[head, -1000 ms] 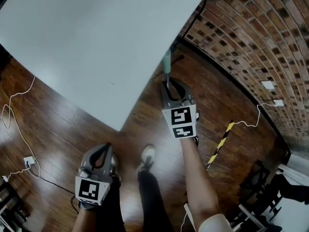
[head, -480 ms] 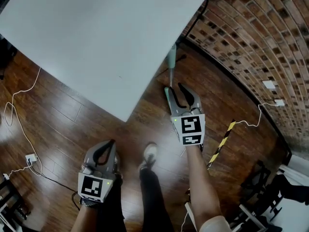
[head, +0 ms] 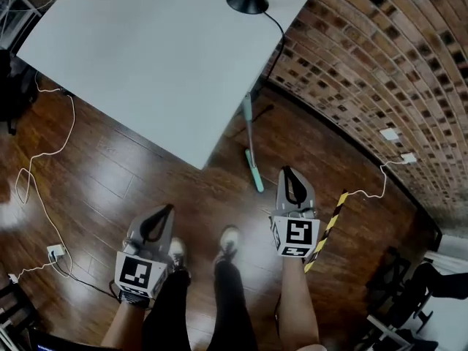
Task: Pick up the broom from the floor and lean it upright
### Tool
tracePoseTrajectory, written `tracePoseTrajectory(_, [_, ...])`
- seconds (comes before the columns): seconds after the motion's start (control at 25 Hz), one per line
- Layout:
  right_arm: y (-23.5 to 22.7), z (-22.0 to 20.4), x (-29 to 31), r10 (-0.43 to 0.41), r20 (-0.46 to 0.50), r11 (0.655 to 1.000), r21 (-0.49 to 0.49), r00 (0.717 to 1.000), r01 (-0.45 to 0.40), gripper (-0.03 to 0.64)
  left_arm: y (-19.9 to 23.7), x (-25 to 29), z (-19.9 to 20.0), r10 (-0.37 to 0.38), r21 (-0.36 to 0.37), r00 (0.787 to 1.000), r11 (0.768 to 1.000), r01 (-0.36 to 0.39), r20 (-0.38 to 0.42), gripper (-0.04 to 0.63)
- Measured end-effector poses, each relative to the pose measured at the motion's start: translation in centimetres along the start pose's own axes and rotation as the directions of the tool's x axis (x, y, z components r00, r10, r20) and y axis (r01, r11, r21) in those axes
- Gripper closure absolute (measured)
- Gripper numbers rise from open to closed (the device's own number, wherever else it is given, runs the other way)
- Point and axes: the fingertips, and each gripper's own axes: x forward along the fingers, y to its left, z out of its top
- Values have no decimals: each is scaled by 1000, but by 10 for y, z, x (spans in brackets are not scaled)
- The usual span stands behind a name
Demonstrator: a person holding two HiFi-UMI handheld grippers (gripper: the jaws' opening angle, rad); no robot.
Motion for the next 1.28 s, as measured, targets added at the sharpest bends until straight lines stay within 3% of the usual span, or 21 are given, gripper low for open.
tracePoseTrajectory(0.28, [8,82,-119,-63,95,987,155,993,48,591,-6,-62,57,-79,68,996,995,75,48,595])
tracePoseTrajectory(0.56, [26,169,-233,-130,148,980,168,980,105,601,-10,-135,137,-115,148,988,984,99,104,595])
tracePoseTrajectory(0.84, [33,260,-291,-188,250,974,169,950,148,603,-21,-190,202,-237,262,959,946,192,155,595])
tracePoseTrajectory(0.92, [34,279,-304,-190,273,975,164,943,149,603,-23,-203,213,-251,260,954,944,204,163,595])
tracePoseTrajectory(1.12, [37,303,-335,-195,302,975,161,933,151,603,-35,-225,240,-291,179,936,950,257,199,595])
tracePoseTrajectory(1.28, [39,309,-356,-172,297,980,151,939,131,603,-49,-237,257,-294,182,932,949,257,214,597])
